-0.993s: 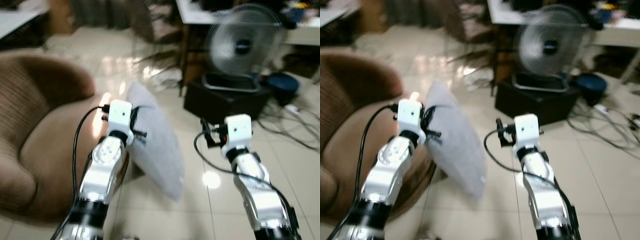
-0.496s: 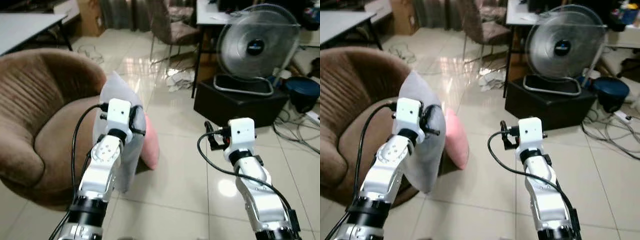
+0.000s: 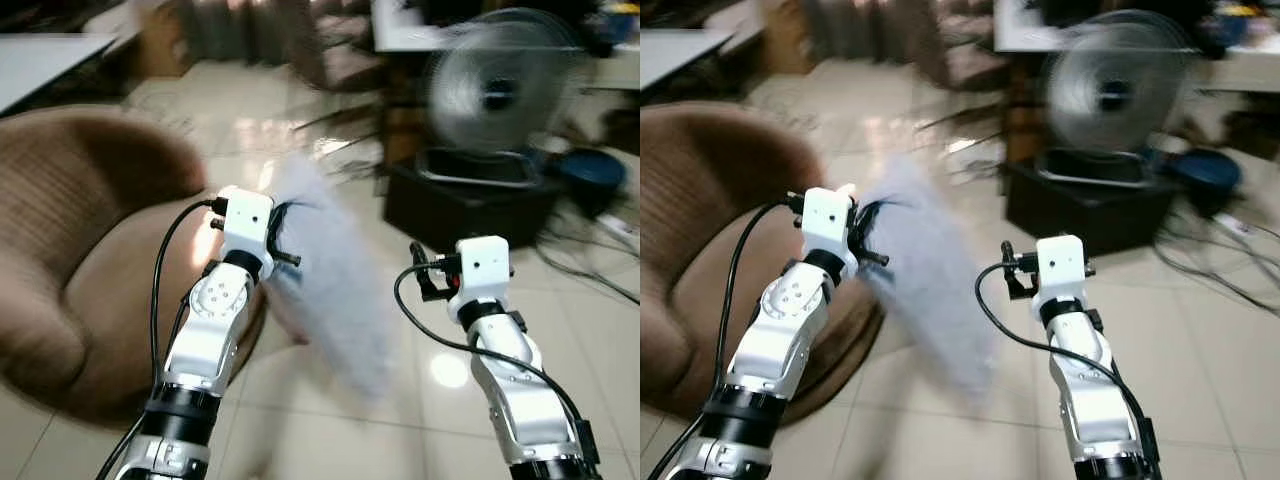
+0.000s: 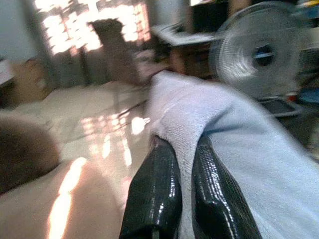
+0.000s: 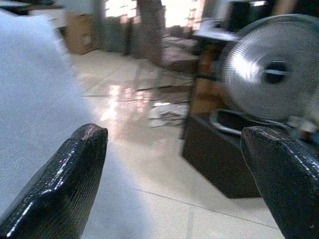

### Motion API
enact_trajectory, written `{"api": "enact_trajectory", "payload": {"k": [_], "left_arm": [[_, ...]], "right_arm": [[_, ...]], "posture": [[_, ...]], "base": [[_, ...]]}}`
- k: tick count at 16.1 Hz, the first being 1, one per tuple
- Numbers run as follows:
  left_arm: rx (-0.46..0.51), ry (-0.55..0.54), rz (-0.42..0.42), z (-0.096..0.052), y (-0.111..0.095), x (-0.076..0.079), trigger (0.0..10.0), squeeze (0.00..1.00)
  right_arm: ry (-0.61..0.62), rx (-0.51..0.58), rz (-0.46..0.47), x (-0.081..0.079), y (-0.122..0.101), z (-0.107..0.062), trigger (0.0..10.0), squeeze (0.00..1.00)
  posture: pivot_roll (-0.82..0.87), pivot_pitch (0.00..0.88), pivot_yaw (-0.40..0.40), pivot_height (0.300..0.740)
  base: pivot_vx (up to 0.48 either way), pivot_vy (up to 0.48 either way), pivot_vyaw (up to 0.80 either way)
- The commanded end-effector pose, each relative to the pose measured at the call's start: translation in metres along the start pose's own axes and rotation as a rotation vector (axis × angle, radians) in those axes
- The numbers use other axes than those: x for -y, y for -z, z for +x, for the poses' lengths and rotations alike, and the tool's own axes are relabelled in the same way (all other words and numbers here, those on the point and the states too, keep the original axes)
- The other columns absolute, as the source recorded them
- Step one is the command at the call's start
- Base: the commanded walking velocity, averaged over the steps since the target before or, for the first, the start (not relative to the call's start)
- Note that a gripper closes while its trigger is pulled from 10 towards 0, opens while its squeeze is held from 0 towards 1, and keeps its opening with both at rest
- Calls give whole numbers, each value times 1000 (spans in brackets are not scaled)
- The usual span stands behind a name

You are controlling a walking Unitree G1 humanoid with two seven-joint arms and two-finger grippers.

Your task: Move the pillow to the sofa from floor

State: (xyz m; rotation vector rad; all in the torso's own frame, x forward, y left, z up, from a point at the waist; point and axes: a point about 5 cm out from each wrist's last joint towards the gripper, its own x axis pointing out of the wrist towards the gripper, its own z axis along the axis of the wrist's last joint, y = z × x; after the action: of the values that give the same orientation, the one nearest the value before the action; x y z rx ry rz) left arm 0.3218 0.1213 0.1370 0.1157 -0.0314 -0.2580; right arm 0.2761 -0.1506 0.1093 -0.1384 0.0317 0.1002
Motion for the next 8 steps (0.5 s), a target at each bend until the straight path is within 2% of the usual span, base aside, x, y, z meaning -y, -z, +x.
{"api": "enact_trajectory", "payload": {"k": [1, 6, 8], "left_arm": [[56, -39, 24, 0, -10, -12, 10000, 0], [61, -29, 28, 2, -11, -12, 10000, 0], [62, -22, 34, 2, -11, -11, 10000, 0]], "right_arm": [[-21, 23, 2, -6, -6, 3, 10000, 0], [-22, 26, 2, -6, -7, 5, 10000, 0], [-19, 24, -1, -6, -7, 5, 10000, 0]], "posture": [[-62, 0, 65, 740], [-61, 0, 67, 740], [-61, 0, 67, 740]], "base": [[360, 0, 800], [360, 0, 800], [360, 0, 538]]}}
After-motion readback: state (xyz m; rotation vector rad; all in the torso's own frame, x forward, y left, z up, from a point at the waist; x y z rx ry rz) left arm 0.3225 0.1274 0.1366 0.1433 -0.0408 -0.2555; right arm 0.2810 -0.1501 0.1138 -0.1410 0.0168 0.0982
